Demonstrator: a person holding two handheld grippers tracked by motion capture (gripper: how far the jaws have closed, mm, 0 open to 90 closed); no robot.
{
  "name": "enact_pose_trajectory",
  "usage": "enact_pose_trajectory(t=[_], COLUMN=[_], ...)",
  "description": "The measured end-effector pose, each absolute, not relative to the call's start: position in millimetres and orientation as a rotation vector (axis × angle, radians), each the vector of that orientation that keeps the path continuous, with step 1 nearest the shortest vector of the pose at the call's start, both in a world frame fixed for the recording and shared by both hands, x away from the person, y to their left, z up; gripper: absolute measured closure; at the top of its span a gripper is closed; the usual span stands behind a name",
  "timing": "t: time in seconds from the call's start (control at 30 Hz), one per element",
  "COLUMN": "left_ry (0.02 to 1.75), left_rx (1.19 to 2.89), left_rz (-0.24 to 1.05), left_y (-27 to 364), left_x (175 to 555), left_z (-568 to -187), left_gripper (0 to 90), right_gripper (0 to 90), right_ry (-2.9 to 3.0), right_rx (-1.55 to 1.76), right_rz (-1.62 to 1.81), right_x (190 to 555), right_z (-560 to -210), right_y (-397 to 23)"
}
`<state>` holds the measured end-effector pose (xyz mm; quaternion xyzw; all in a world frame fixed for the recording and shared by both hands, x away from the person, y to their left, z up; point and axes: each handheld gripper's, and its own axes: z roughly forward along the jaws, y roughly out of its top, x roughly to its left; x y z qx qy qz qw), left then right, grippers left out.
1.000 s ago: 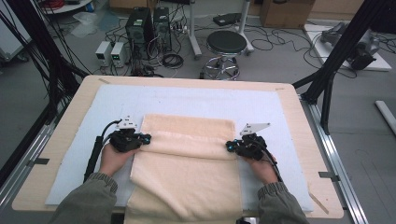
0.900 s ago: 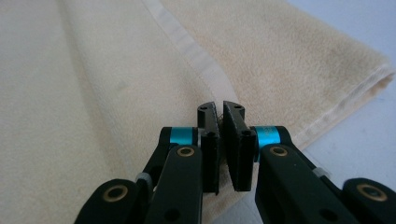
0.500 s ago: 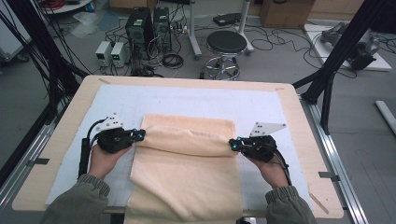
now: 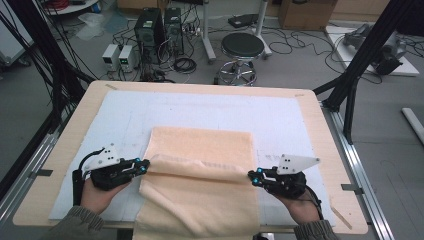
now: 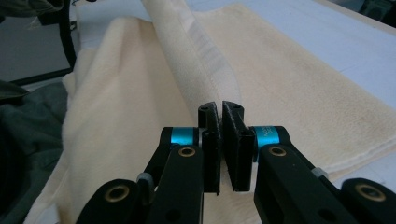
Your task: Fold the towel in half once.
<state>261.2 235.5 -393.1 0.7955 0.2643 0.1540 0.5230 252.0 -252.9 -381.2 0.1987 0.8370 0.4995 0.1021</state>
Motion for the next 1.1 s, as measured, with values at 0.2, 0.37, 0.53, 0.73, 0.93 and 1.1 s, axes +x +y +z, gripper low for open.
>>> enact_pose_trajectory(t=[0.2,0.37,0.53,0.73,0.93,1.1], left_ry=[0.615,0.581,0.551,0.518,0.482,0.546], left_rx=[1.921,1.908,1.932,1.974,1.953,1.942], left_rz=[0.356,0.34,0.316,0.264,0.228,0.293], left_y=[237,239,242,246,249,249], left_x=[246,233,215,200,195,216], left_z=[-394,-391,-393,-396,-388,-387], left_gripper=[85.9,85.9,85.9,85.4,69.1,60.7], right_gripper=[85.9,85.9,85.9,85.5,67.6,56.5], right_ry=[2.485,2.47,2.497,2.568,2.576,2.511], right_rx=[0.564,0.535,0.512,0.483,0.494,0.597], right_rz=[1.471,1.504,1.507,1.5,1.561,1.518], right_x=[241,229,217,203,202,228], right_z=[-381,-375,-377,-388,-382,-377], right_y=[-252,-255,-255,-252,-256,-260])
